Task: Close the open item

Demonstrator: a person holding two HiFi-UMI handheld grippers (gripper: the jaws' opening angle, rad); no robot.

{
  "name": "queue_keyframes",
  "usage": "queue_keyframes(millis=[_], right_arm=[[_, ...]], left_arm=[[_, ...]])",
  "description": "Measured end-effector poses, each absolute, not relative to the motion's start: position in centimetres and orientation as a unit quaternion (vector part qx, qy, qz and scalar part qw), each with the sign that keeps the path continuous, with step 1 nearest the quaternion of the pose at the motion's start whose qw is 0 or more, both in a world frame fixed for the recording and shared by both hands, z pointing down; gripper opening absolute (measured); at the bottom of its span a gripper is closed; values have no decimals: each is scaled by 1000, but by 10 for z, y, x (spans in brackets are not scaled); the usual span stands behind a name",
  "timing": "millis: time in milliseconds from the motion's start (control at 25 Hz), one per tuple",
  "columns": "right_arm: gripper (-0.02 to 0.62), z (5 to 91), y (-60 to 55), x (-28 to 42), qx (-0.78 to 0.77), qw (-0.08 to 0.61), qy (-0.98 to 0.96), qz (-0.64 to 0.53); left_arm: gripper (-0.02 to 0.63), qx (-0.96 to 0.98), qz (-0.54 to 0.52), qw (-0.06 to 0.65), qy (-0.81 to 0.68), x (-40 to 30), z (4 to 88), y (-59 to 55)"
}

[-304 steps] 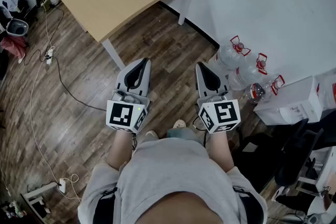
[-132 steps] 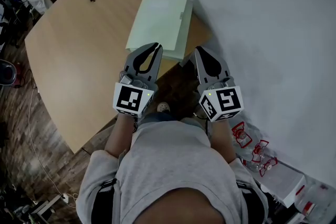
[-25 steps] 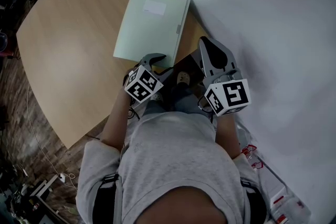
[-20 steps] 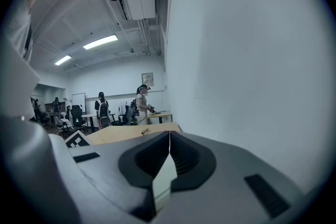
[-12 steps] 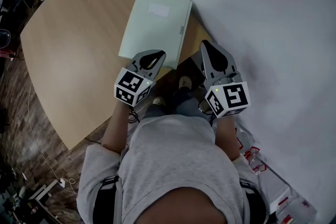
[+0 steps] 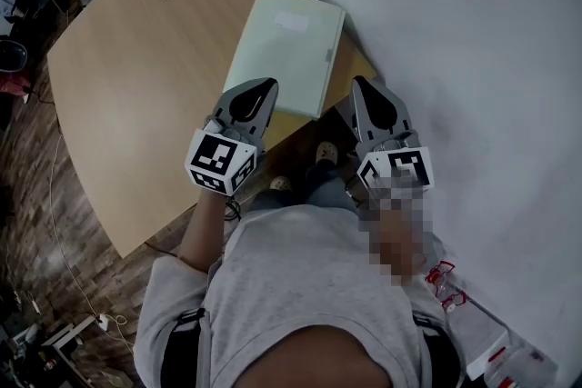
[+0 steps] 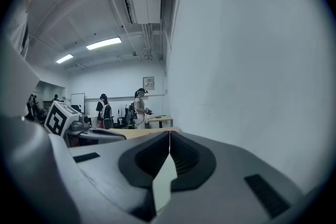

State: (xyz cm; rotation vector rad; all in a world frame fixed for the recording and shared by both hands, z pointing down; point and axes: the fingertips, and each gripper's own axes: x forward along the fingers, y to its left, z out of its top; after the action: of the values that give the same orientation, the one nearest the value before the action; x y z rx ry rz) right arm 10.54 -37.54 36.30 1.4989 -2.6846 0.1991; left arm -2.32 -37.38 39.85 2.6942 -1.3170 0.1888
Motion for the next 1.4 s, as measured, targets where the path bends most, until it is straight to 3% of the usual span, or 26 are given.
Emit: queue_keyframes(millis=[1400], right_arm=[[11,346,-298,63,478,27,-877,33]], left_arm=[[15,850,-15,19,-526,-106,356,-300]])
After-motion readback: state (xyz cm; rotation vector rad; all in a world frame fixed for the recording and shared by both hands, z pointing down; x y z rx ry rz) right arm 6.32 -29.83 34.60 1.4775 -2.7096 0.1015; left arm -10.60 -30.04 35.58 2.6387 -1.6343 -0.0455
